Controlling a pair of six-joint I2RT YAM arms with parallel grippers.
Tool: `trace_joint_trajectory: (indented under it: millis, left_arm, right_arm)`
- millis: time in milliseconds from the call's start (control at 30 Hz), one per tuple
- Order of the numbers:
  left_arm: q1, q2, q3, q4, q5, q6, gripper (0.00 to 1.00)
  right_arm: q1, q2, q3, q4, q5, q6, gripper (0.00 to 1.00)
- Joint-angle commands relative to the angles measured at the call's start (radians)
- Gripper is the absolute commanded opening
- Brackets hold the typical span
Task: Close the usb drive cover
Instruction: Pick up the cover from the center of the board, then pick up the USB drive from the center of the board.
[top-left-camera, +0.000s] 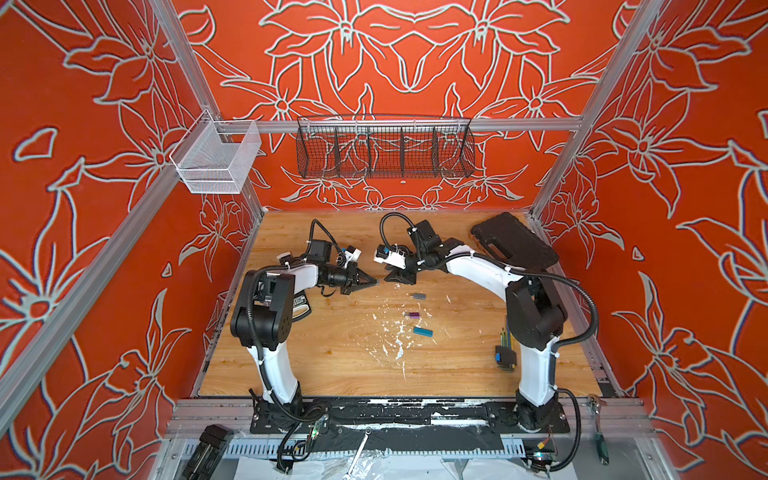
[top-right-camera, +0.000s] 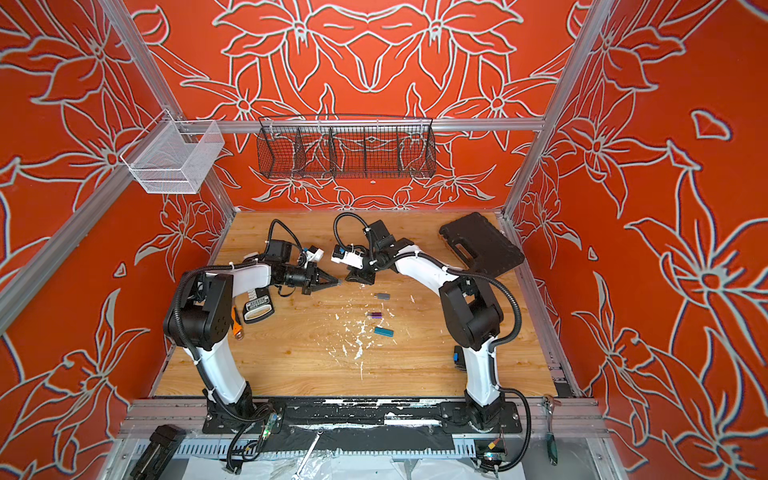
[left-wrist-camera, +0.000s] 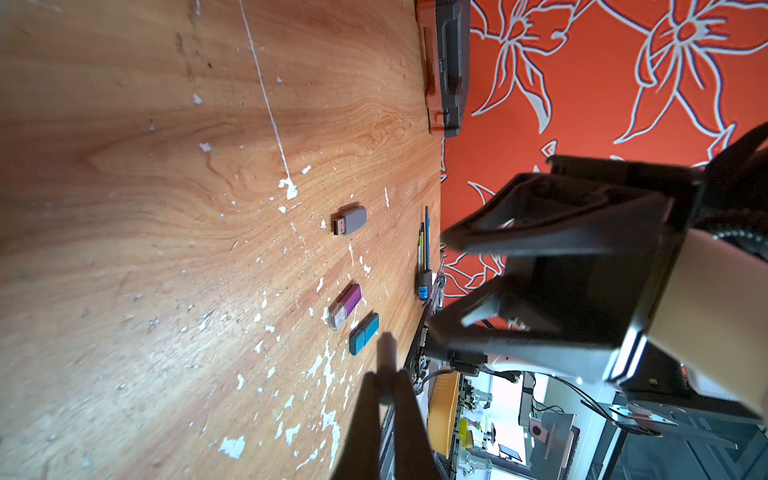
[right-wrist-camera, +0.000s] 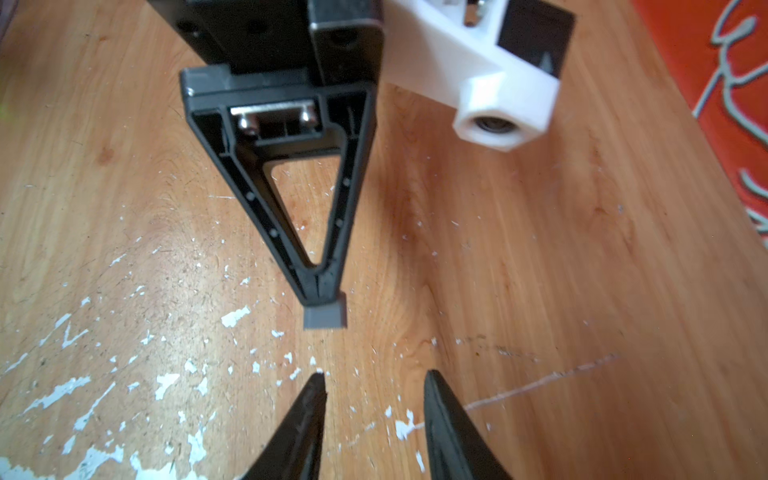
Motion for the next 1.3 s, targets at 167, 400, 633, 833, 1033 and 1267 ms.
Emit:
trace_joint_trajectory:
  millis: [167, 400, 633, 833, 1033, 1267]
  left_arm:
    - [-0.005, -0.011, 0.022, -0.021, -0.007, 0.018, 0.00]
    - [-0.004, -0.019, 0.026, -0.017, -0.018, 0.014, 0.00]
    - [-0.005, -0.024, 0.022, -0.021, -0.021, 0.013, 0.00]
    - [-0.005, -0.033, 0.020, -0.024, -0.024, 0.013, 0.00]
    - [-0.005, -0.038, 0.027, -0.031, -0.024, 0.013, 0.00]
    - [-0.005, -0.035, 0.032, -0.043, -0.021, 0.017, 0.00]
  right_arm:
    - [-0.081, -0.092, -0.089, -0.229, 0.160, -0.083, 0.41]
    - [-0.087, -0.100, -0.179, -0.324, 0.257, -0.118, 0.41]
    - [-0.086, -0.029, -0.162, -0.340, 0.283, -0.125, 0.42]
    - [-0.083, 0.056, -0.078, -0.351, 0.280, -0.102, 0.42]
    - [-0.077, 0.094, -0.059, -0.325, 0.269, -0.094, 0.43]
    - [-0.070, 0.134, -0.038, -0.326, 0.282, -0.092, 0.43]
